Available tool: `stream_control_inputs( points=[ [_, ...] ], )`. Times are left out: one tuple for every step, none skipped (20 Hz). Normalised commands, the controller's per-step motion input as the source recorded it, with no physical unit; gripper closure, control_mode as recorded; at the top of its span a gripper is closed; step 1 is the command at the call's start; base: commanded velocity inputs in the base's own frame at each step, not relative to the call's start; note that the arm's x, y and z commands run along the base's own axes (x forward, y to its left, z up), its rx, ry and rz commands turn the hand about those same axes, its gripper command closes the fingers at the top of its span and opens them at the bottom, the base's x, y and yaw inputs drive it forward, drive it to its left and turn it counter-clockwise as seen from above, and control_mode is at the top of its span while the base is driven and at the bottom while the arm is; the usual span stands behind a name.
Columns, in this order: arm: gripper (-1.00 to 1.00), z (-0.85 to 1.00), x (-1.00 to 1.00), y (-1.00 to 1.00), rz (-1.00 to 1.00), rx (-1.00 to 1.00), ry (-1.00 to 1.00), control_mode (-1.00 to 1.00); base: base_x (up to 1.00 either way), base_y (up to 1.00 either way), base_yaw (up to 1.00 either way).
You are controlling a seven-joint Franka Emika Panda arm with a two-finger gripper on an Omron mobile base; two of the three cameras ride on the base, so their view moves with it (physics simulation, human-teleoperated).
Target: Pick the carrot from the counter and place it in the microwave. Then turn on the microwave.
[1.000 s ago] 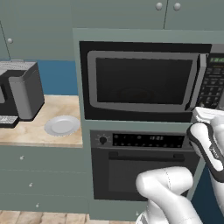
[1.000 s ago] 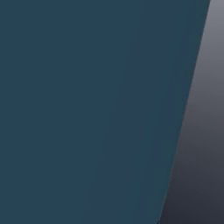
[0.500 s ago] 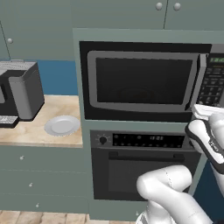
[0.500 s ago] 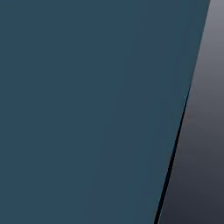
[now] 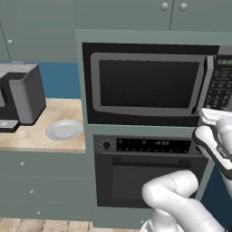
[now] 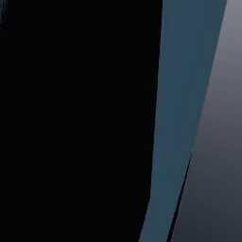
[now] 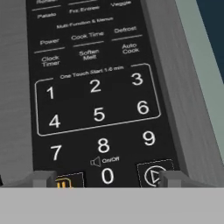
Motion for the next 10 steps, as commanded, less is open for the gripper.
stream_control_inputs(
  points=[
    [-1.0, -0.12, 0.08, -0.08, 0.03, 0.0, 0.0, -1.0, 0.0, 0.0, 0.0],
    [-1.0, -0.11, 0.09, -0.05, 0.03, 0.0, 0.0, -1.0, 0.0, 0.0, 0.0],
    [-1.0, -0.09, 0.07, -0.07, 0.03, 0.0, 0.0, -1.0, 0.0, 0.0, 0.0],
    [-1.0, -0.1, 0.05, -0.04, 0.04, 0.0, 0.0, -1.0, 0.0, 0.0, 0.0],
    [-1.0, -0.09, 0.04, 0.0, 0.04, 0.0, 0.0, -1.0, 0.0, 0.0, 0.0],
    [-1.0, -0.08, 0.03, -0.01, 0.04, 0.0, 0.0, -1.0, 0.0, 0.0, 0.0],
    [-1.0, -0.07, 0.01, -0.01, 0.04, 0.0, 0.0, -1.0, 0.0, 0.0, 0.0],
    [-1.0, -0.06, 0.03, 0.0, 0.04, 0.0, 0.0, -1.0, 0.0, 0.0, 0.0],
    [-1.0, -0.06, 0.04, 0.0, 0.04, 0.0, 0.0, -1.0, 0.0, 0.0, 0.0],
    [-1.0, -0.06, 0.05, 0.0, 0.03, 0.0, 0.0, -1.0, 0.0, 0.0, 0.0]
  ],
)
